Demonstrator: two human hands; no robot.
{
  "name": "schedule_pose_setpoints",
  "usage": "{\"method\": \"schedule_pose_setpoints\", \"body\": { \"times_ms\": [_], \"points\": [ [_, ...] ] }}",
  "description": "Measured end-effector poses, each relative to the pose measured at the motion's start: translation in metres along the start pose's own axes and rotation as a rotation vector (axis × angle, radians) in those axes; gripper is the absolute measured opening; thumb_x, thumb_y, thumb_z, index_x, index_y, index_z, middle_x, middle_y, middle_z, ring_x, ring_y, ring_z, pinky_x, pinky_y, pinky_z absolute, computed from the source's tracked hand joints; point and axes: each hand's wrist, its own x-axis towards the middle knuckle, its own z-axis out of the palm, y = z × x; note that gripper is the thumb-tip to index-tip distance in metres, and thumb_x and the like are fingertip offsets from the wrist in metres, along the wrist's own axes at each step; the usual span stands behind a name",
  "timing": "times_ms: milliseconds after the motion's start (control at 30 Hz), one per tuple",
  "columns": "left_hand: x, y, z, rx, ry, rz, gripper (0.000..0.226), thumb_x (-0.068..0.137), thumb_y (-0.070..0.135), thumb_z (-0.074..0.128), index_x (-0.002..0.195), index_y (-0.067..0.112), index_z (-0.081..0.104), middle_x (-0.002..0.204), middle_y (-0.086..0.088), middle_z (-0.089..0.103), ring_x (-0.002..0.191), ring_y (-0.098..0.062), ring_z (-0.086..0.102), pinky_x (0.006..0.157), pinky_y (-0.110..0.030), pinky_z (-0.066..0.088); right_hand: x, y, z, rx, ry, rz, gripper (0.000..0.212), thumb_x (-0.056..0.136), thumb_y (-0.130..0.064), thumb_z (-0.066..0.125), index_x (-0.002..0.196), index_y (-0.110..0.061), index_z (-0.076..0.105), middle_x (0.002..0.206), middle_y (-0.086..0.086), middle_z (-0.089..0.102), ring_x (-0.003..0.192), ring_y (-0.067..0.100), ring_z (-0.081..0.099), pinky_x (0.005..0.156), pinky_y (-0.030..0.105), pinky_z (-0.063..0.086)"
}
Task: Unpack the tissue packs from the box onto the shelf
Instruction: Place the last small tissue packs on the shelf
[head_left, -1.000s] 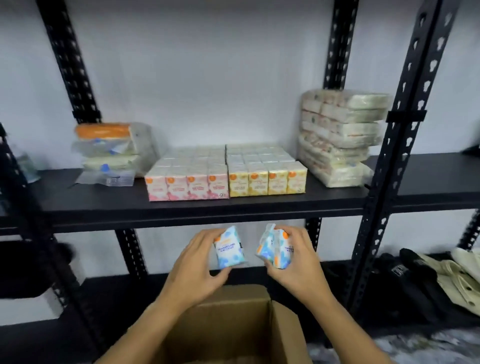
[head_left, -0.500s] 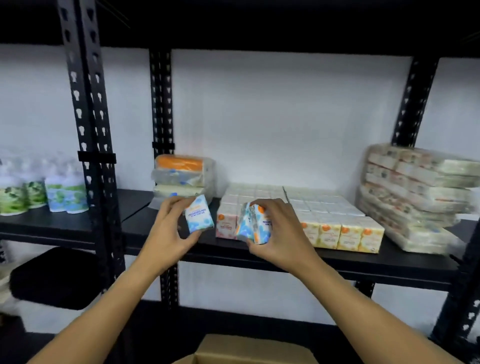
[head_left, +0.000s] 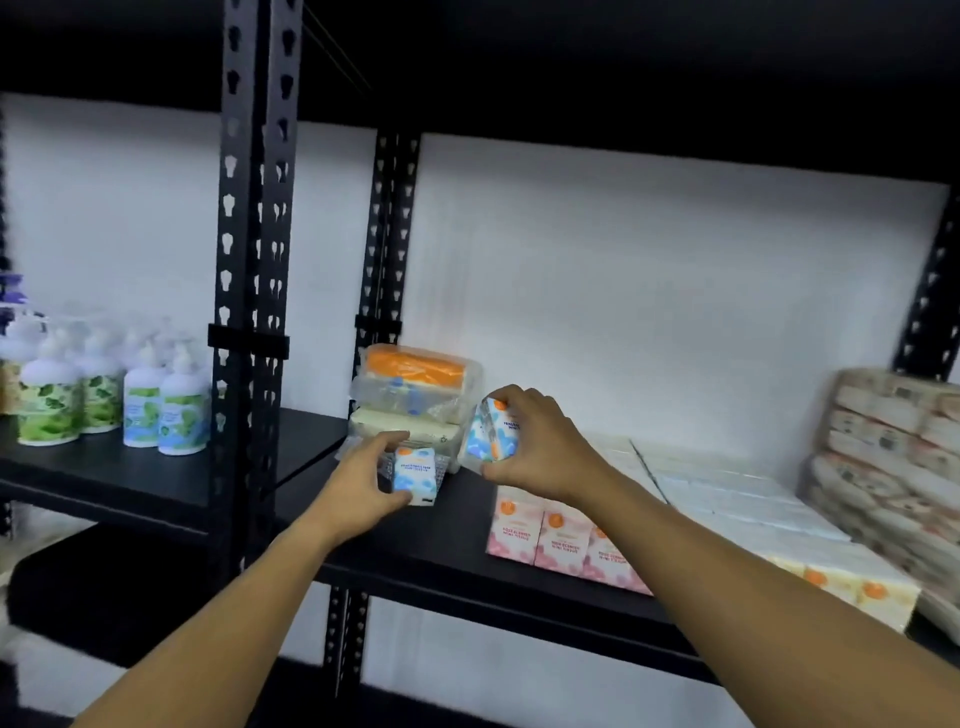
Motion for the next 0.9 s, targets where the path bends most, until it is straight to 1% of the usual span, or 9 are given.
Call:
{"method": "schedule_pose_setpoints", "body": {
  "times_ms": [100, 167, 200, 300, 433, 533, 667, 800, 900],
  "points": [
    [0.013, -0.017, 0.002, -0.022, -0.068, -0.031, 0.071, 0.081, 0.014, 0.076, 0.140, 0.035, 0.042, 0.133, 0.010, 0.051, 0.115, -0.003, 0.049, 0.082, -0.006, 0.037, 0.022, 0.001, 0.009, -0.035, -0.118, 0.020, 0.079, 0.063, -0.039, 0.080, 0.132, -0.030, 0.043, 0.110, -0.004, 0.049, 0.102, 0.018, 0.051, 0.090, 0.042, 0.049],
    [0.020, -0.027, 0.006, -0.029, -0.106, -0.044, 0.070, 0.081, 0.017, 0.076, 0.136, 0.042, 0.040, 0.135, 0.010, 0.051, 0.118, -0.006, 0.049, 0.083, -0.008, 0.039, 0.035, 0.001, 0.017, -0.091, -0.199, 0.024, 0.080, 0.062, -0.037, 0.081, 0.132, -0.030, 0.043, 0.111, -0.003, 0.052, 0.100, 0.019, 0.053, 0.089, 0.043, 0.050],
    [0.024, -0.031, 0.008, -0.025, -0.120, -0.052, 0.069, 0.081, 0.018, 0.076, 0.136, 0.042, 0.041, 0.136, 0.010, 0.051, 0.118, -0.006, 0.049, 0.087, -0.010, 0.039, 0.040, 0.001, 0.021, -0.125, -0.237, 0.024, 0.080, 0.062, -0.037, 0.081, 0.132, -0.030, 0.043, 0.111, -0.003, 0.053, 0.099, 0.019, 0.054, 0.090, 0.042, 0.049],
    [0.031, -0.039, 0.016, 0.004, -0.140, -0.064, 0.070, 0.082, 0.019, 0.076, 0.143, 0.032, 0.043, 0.140, 0.010, 0.049, 0.123, -0.006, 0.046, 0.102, -0.019, 0.035, 0.053, 0.001, 0.032, -0.221, -0.333, 0.034, 0.076, 0.067, -0.037, 0.079, 0.133, -0.028, 0.043, 0.111, -0.003, 0.055, 0.100, 0.020, 0.054, 0.093, 0.040, 0.040],
    [0.037, -0.047, 0.023, 0.028, -0.179, -0.067, 0.065, 0.086, 0.020, 0.072, 0.144, 0.028, 0.045, 0.145, 0.009, 0.047, 0.133, -0.009, 0.043, 0.111, -0.024, 0.032, 0.067, 0.002, 0.045, -0.304, -0.422, 0.052, 0.075, 0.068, -0.039, 0.077, 0.134, -0.028, 0.044, 0.112, -0.003, 0.059, 0.101, 0.022, 0.055, 0.088, 0.039, 0.033],
    [0.038, -0.055, 0.028, 0.036, -0.158, -0.066, 0.057, 0.088, 0.020, 0.069, 0.140, 0.029, 0.049, 0.143, 0.009, 0.051, 0.130, -0.009, 0.047, 0.112, -0.030, 0.037, 0.073, 0.003, 0.053, -0.325, -0.444, 0.061, 0.077, 0.067, -0.040, 0.077, 0.135, -0.028, 0.043, 0.115, -0.004, 0.059, 0.100, 0.020, 0.053, 0.087, 0.039, 0.029],
    [0.037, -0.060, 0.033, 0.051, -0.102, -0.052, 0.050, 0.087, 0.020, 0.070, 0.134, 0.029, 0.054, 0.135, 0.011, 0.055, 0.122, -0.006, 0.051, 0.105, -0.026, 0.040, 0.078, 0.005, 0.061, -0.347, -0.472, 0.096, 0.081, 0.068, -0.038, 0.077, 0.140, -0.028, 0.040, 0.122, -0.004, 0.056, 0.101, 0.020, 0.048, 0.090, 0.040, 0.027],
    [0.038, -0.062, 0.035, 0.072, -0.091, -0.061, 0.045, 0.087, 0.023, 0.070, 0.131, 0.029, 0.057, 0.134, 0.008, 0.058, 0.120, -0.007, 0.053, 0.105, -0.029, 0.042, 0.080, 0.008, 0.069, -0.368, -0.507, 0.126, 0.087, 0.067, -0.039, 0.077, 0.144, -0.029, 0.037, 0.132, -0.002, 0.054, 0.119, 0.024, 0.050, 0.098, 0.043, 0.028],
    [0.038, -0.064, 0.036, 0.123, -0.111, -0.080, 0.044, 0.089, 0.027, 0.066, 0.131, 0.033, 0.056, 0.136, 0.007, 0.056, 0.122, -0.010, 0.053, 0.105, -0.035, 0.044, 0.082, 0.010, 0.076, -0.380, -0.517, 0.147, 0.089, 0.066, -0.040, 0.077, 0.145, -0.031, 0.037, 0.132, -0.002, 0.055, 0.121, 0.025, 0.049, 0.097, 0.042, 0.027]
  ]
}}
